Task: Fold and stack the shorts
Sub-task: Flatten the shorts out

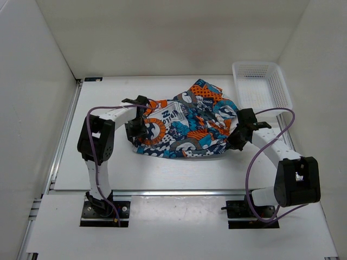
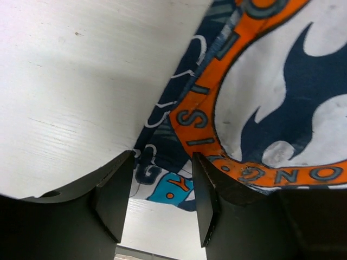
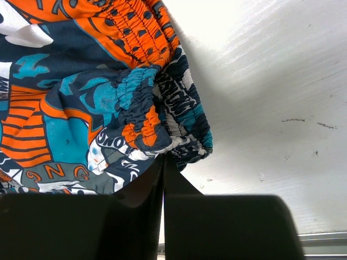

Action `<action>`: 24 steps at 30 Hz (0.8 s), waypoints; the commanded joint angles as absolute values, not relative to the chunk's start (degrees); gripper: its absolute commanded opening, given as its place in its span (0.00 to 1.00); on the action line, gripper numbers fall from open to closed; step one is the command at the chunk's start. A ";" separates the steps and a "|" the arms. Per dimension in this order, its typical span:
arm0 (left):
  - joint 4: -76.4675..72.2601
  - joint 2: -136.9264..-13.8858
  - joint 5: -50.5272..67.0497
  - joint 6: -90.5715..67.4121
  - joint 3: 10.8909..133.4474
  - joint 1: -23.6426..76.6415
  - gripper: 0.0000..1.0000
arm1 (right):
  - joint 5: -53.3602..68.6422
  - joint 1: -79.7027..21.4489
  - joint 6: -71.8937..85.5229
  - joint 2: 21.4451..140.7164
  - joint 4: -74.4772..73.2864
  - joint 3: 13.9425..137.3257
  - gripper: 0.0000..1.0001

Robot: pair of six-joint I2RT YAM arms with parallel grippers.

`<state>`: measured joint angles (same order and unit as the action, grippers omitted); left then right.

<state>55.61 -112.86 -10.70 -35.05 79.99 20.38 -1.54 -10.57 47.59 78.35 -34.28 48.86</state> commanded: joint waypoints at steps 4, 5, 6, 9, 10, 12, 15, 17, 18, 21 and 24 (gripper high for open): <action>56.16 -112.06 -12.48 -34.63 80.60 20.39 0.44 | -2.72 -10.63 46.85 76.82 -34.98 47.55 0.00; 56.16 -112.06 -11.96 -34.63 80.60 20.39 0.36 | -2.72 -10.63 46.85 76.82 -34.98 47.55 0.00; 56.16 -112.06 -11.95 -34.63 80.07 20.39 0.31 | -2.72 -10.63 46.85 76.82 -34.98 47.55 0.00; 56.16 -112.06 -11.43 -34.63 80.07 20.39 0.13 | -2.72 -10.63 46.85 76.82 -34.98 47.55 0.00; 56.16 -111.54 -11.43 -34.63 80.07 20.39 0.10 | -2.72 -10.63 46.85 76.82 -34.98 47.55 0.00; 56.16 -111.53 -11.43 -34.01 80.07 20.39 0.10 | -2.72 -10.63 46.85 76.82 -34.98 47.55 0.00; 56.16 -110.74 -10.90 -34.01 80.07 20.39 0.10 | -2.72 -10.63 46.85 76.29 -35.50 47.55 0.00; 56.16 -108.11 -10.38 -34.01 80.07 20.39 0.10 | -3.25 -10.63 46.85 75.77 -35.51 47.55 0.00; 56.16 -107.15 -9.85 -33.14 80.07 20.39 0.10 | -3.25 -10.63 46.32 75.76 -36.03 47.55 0.00; 57.39 -104.24 -5.55 -31.20 84.80 18.99 0.10 | -3.96 -10.63 45.71 76.28 -36.04 50.61 0.00; 57.91 -103.54 -0.80 -28.92 93.31 16.53 0.10 | -5.88 -10.63 45.09 79.09 -37.61 58.51 0.00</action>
